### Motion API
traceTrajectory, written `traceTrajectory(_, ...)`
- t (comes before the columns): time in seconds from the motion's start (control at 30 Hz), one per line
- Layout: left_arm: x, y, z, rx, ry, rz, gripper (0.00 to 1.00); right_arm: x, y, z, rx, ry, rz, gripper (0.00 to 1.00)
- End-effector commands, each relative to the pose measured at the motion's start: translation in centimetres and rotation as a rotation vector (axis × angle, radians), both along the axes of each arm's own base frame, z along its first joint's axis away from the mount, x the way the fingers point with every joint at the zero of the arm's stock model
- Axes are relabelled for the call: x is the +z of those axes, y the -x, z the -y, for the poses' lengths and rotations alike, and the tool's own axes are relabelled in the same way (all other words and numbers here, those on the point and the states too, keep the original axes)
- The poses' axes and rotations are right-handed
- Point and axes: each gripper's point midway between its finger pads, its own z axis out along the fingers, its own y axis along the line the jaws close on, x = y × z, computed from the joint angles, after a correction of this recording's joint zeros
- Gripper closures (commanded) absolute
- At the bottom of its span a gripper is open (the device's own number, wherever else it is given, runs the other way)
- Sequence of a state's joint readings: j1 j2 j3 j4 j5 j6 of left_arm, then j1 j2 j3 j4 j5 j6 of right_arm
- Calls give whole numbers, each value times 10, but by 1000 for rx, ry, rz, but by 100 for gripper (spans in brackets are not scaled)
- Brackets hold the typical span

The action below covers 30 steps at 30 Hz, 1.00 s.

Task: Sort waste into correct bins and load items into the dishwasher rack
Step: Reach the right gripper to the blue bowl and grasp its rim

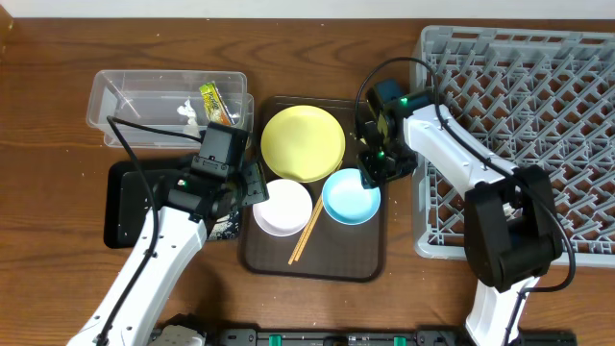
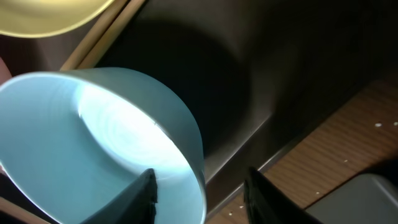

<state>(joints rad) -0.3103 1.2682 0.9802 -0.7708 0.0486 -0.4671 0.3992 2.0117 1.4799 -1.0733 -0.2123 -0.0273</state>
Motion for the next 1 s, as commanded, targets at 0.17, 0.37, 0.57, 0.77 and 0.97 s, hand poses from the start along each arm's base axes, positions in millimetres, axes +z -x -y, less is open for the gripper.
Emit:
traceTrajectory(0.17,-3,0,-4,11,-17,-6,38,-2,5,0,-4,14,-17,76)
traceTrajectory(0.37,-3,0,-4,11,-17,-6,38,-6,9,2,-4,19,-28,78)
traceTrajectory(0.57,-3,0,-4,11,-16,-6,38,-10,14,4,-4,27,-46,81)
traceTrajectory(0.77,-3,0,-4,11,-16,-6,38,-14,18,5,-4,30,-53,92)
traceTrajectory(0.97,-3,0,-4,11,-16,-6,38,-12,14,5,-5,24,-40,99)
